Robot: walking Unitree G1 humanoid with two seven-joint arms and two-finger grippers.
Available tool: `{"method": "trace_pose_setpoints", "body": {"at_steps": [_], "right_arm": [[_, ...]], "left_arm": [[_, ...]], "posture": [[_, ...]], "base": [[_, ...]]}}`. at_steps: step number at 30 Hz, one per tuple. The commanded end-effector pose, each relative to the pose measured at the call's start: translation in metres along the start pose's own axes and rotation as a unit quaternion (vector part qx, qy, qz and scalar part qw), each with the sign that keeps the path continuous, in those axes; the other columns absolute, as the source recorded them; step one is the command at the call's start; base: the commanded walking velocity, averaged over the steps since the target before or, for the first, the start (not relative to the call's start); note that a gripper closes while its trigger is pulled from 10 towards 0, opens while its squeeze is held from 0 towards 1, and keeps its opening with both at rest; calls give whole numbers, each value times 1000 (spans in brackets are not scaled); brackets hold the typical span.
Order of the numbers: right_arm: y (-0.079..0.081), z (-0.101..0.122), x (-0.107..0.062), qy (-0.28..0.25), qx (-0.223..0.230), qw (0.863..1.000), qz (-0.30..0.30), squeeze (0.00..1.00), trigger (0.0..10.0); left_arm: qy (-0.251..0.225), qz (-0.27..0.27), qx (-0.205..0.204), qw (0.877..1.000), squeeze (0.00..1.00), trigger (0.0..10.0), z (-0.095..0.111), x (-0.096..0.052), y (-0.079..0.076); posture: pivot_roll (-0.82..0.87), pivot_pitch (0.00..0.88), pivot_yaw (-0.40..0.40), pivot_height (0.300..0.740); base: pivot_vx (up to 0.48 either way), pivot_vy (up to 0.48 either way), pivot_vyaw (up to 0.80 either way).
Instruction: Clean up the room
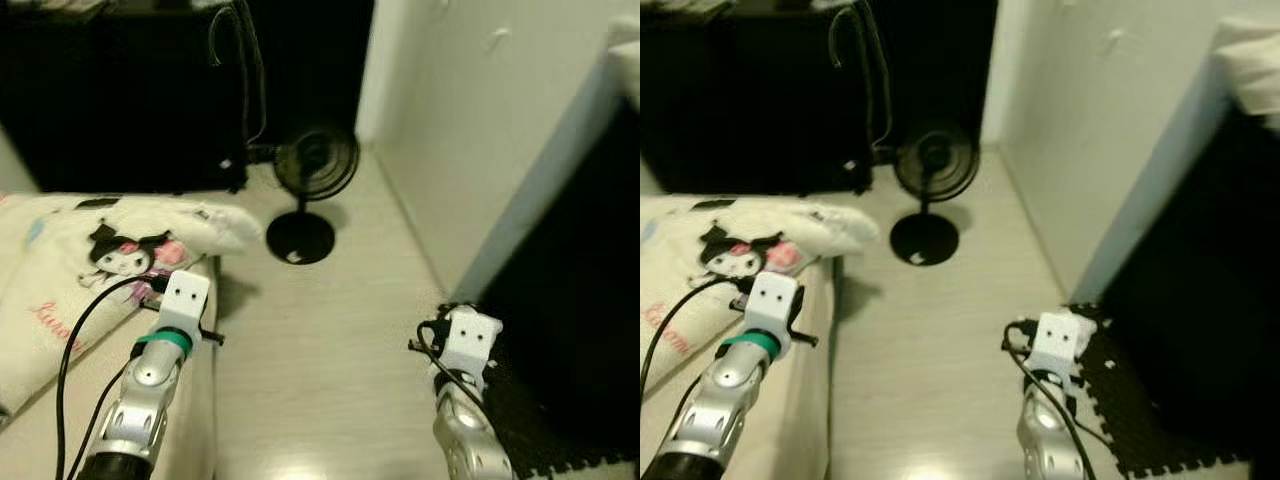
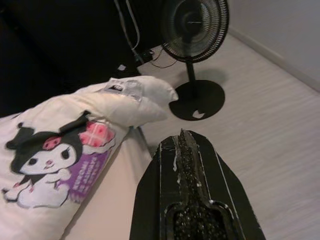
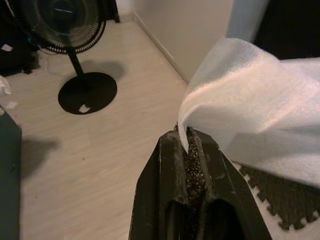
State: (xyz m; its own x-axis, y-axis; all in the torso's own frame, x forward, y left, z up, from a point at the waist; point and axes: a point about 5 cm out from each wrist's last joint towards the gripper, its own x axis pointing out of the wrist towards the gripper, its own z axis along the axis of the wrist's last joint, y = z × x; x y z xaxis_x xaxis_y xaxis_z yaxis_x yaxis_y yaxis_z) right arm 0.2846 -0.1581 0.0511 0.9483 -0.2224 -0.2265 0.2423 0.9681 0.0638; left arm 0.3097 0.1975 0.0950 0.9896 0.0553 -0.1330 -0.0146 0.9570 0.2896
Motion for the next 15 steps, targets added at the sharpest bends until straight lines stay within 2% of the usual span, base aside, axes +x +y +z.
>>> {"method": "trace_pose_setpoints", "body": {"at_steps": [1, 15], "right_arm": [[-2, -4, -1, 11, -11, 1000, 4, 0, 10000], [-4, -6, -2, 15, -12, 1000, 4, 0, 10000]], "left_arm": [[9, 5, -2, 1000, 0, 10000, -5, -1, -1], [15, 22, -16, 1000, 0, 10000, -10, -10, 6]], "posture": [[127, 2, 67, 740], [122, 0, 39, 740]], "base": [[0, 0, -800], [0, 0, -800]]}}
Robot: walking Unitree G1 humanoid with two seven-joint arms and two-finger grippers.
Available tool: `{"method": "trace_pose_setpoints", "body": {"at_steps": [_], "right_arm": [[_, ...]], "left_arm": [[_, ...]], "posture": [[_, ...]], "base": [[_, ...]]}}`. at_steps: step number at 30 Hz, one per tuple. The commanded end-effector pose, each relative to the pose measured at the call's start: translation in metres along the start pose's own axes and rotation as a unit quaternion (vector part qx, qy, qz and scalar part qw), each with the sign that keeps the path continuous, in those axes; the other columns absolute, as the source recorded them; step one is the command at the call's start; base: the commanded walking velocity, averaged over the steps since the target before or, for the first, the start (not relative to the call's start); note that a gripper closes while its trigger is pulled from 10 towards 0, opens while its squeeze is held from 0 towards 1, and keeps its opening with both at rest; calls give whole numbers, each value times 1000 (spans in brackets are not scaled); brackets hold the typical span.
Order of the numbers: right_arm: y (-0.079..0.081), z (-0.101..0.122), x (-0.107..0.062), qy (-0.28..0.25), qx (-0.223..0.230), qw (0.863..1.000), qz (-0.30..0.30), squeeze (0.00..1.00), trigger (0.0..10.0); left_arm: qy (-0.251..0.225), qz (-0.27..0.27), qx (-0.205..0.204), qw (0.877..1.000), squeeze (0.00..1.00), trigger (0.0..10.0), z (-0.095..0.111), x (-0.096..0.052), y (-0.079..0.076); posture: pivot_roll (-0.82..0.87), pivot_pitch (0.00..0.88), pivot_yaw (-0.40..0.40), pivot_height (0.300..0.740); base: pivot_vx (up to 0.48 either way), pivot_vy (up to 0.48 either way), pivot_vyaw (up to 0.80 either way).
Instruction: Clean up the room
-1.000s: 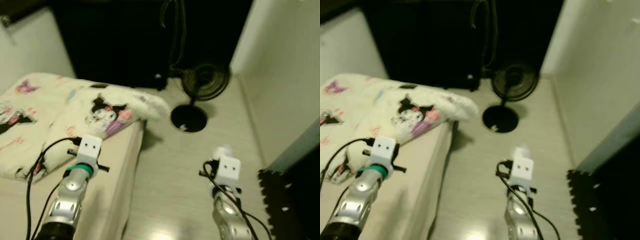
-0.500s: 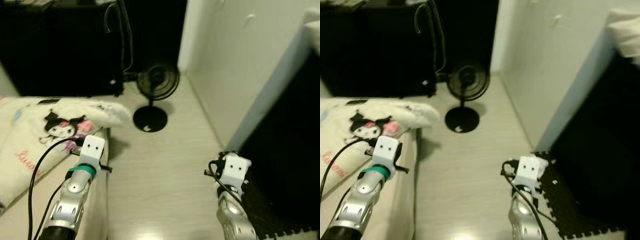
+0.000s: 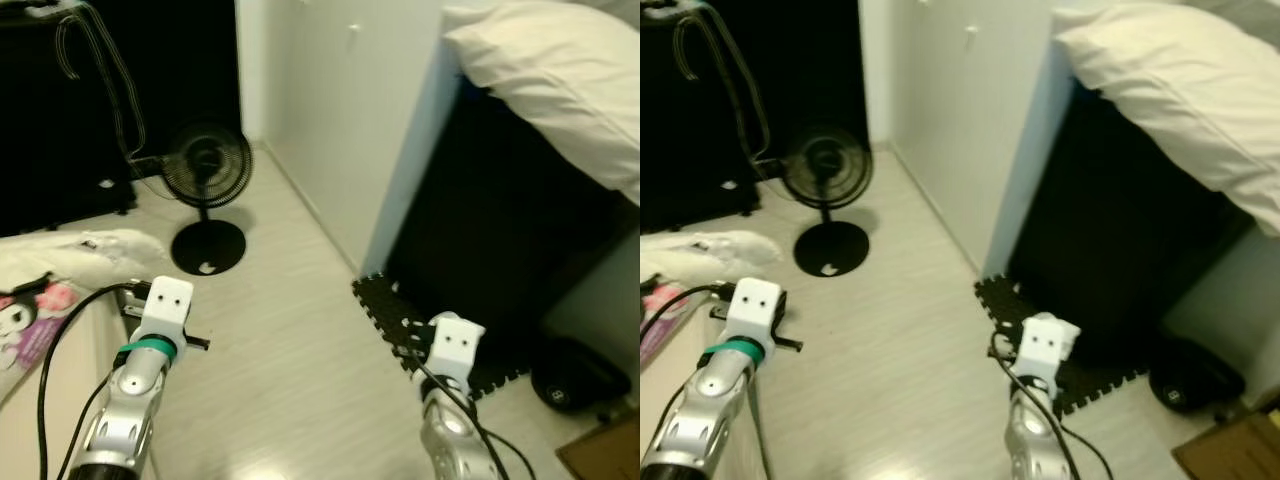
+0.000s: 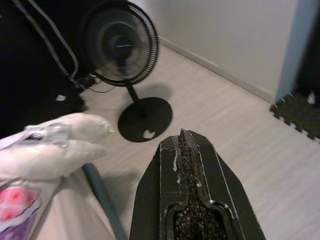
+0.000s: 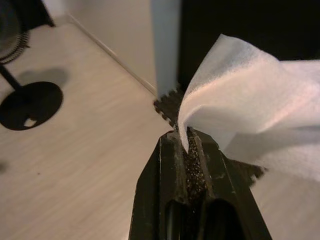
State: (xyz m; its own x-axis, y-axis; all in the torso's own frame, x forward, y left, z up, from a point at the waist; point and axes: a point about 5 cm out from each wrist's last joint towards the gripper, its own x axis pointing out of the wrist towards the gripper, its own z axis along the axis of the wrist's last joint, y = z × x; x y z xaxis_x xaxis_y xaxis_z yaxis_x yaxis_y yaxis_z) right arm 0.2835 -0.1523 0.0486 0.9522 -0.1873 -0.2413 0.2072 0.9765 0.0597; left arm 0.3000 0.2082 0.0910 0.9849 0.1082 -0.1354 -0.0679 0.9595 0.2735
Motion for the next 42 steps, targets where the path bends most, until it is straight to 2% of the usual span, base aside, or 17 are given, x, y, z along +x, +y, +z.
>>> {"method": "trace_pose_setpoints", "body": {"at_steps": [1, 42], "right_arm": [[-9, -3, -1, 7, -6, 1000, -13, 0, 10000], [-9, -2, 4, 11, -13, 1000, 4, 0, 10000]], "left_arm": [[7, -2, -3, 1000, 0, 10000, -3, -2, -2], [5, 9, -5, 1000, 0, 10000, 3, 1, 1]], "posture": [[122, 0, 39, 740], [138, 0, 20, 740]], "base": [[0, 0, -800], [0, 0, -800]]}}
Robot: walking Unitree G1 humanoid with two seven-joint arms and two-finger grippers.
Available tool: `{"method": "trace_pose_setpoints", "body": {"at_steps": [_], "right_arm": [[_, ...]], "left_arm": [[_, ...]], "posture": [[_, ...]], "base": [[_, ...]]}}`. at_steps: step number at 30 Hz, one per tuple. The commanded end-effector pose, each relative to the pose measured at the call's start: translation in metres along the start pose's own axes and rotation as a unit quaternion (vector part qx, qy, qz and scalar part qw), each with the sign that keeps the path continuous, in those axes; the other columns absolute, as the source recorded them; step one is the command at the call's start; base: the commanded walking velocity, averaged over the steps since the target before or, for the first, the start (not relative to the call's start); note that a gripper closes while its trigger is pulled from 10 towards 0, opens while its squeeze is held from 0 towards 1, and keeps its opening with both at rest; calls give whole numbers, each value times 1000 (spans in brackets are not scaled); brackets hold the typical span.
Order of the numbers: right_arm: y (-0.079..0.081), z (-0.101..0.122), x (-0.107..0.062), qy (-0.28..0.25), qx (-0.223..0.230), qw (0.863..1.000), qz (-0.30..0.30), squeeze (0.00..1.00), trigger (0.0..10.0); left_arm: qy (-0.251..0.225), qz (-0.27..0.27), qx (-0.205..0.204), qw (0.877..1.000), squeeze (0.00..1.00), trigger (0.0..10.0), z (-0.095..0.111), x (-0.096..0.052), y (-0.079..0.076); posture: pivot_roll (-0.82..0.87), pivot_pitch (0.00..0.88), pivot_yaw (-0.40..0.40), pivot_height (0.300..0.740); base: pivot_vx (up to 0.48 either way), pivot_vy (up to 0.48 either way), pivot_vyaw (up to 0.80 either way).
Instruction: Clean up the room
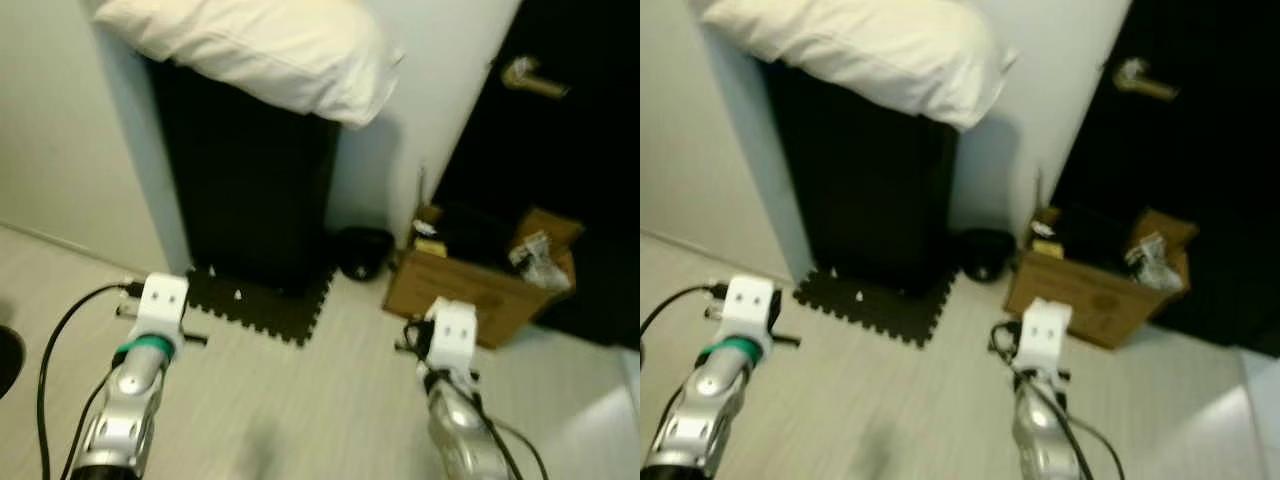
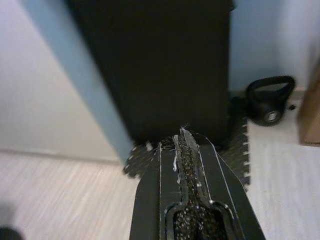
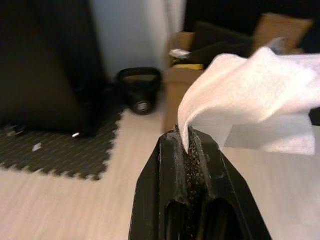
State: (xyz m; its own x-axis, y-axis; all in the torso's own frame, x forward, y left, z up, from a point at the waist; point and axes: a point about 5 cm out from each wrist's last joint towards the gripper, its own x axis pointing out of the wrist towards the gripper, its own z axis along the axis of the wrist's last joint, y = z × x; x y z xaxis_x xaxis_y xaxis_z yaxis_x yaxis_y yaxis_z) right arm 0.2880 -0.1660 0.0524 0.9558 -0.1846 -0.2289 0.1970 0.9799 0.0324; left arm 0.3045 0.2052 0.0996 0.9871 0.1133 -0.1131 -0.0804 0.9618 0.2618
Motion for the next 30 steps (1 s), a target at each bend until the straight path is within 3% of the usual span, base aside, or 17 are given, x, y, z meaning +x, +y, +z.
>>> {"method": "trace_pose_setpoints", "body": {"at_steps": [1, 30], "right_arm": [[3, -7, -2, 18, 2, 1000, 3, 0, 10000], [1, -2, 6, 19, -11, 1000, 19, 0, 10000]], "left_arm": [[14, 5, 3, 1000, 0, 10000, -6, -1, 2], [12, 15, -31, 999, 0, 10000, -1, 3, 0]], "posture": [[138, 0, 18, 740], [143, 0, -11, 740]], "base": [[0, 0, -800], [0, 0, -800]]}}
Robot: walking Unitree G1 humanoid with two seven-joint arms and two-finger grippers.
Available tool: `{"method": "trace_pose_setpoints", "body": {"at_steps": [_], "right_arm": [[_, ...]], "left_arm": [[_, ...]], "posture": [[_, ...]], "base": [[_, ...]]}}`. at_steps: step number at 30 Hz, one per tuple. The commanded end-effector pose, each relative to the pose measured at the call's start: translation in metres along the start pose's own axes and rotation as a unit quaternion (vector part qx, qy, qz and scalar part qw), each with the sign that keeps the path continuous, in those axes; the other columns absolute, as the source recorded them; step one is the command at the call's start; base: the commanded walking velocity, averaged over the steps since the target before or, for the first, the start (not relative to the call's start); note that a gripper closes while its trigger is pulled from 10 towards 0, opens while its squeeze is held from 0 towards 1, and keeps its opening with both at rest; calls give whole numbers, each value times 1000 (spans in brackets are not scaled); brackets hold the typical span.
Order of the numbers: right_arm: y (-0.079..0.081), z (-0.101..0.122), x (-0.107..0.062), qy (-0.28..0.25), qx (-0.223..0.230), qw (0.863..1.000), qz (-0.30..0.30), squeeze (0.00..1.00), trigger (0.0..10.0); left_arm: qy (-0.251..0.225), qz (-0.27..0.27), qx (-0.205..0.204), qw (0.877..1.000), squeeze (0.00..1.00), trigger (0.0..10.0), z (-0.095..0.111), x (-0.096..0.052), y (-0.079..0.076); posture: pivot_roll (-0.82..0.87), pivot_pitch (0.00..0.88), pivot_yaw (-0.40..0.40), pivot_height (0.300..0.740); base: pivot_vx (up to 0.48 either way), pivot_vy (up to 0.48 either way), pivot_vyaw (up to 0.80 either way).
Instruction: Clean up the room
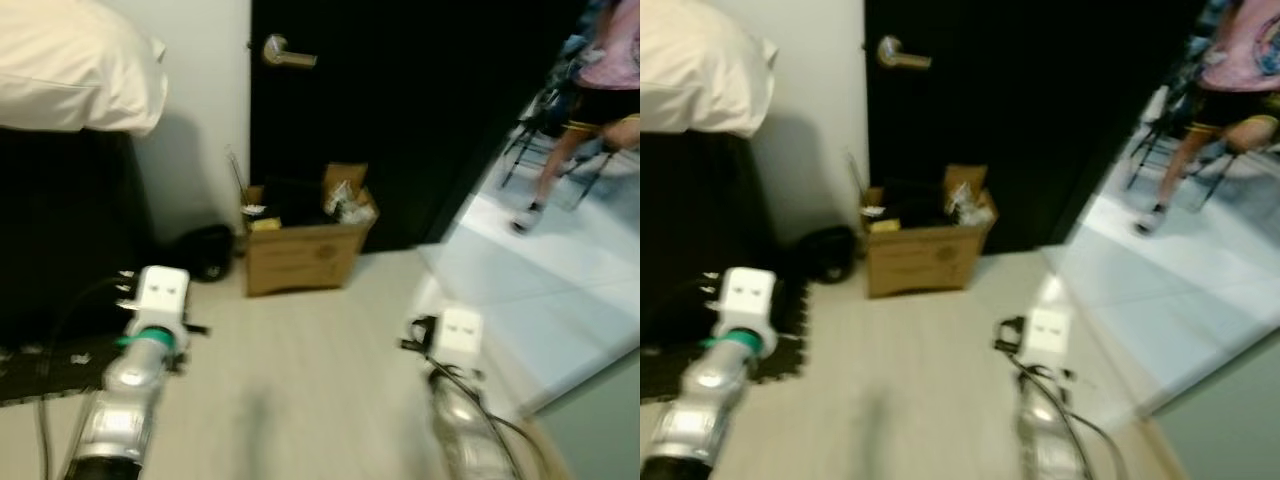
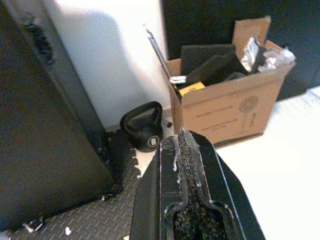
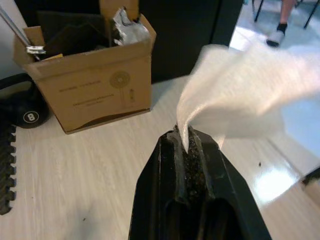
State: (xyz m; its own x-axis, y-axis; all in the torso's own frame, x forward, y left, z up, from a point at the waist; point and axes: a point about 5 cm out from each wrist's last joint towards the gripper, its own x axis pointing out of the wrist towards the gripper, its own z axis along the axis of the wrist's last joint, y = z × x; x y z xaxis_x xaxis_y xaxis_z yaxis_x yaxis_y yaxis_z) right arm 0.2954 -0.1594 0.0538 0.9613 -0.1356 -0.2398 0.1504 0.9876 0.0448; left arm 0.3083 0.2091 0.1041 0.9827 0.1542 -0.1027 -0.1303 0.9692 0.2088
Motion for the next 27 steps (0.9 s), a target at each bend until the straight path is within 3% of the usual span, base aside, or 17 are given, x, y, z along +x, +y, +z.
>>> {"method": "trace_pose_setpoints", "body": {"at_steps": [1, 8, 27], "right_arm": [[-5, -6, 1, 17, -18, 1000, -1, 0, 10000], [-5, -11, -1, 33, -30, 999, -3, 0, 10000], [-7, -9, 2, 40, -20, 999, 0, 0, 10000]], "left_arm": [[15, -9, -1, 1000, 0, 10000, -6, -1, -5], [19, -18, 8, 1000, 0, 10000, -8, -3, -5], [-9, -25, -33, 999, 0, 10000, 3, -1, -15]], "posture": [[143, 0, -11, 740], [146, 0, -4, 740], [131, 19, -20, 740]], "base": [[0, 0, 0], [0, 0, 0], [43, 0, 0]]}}
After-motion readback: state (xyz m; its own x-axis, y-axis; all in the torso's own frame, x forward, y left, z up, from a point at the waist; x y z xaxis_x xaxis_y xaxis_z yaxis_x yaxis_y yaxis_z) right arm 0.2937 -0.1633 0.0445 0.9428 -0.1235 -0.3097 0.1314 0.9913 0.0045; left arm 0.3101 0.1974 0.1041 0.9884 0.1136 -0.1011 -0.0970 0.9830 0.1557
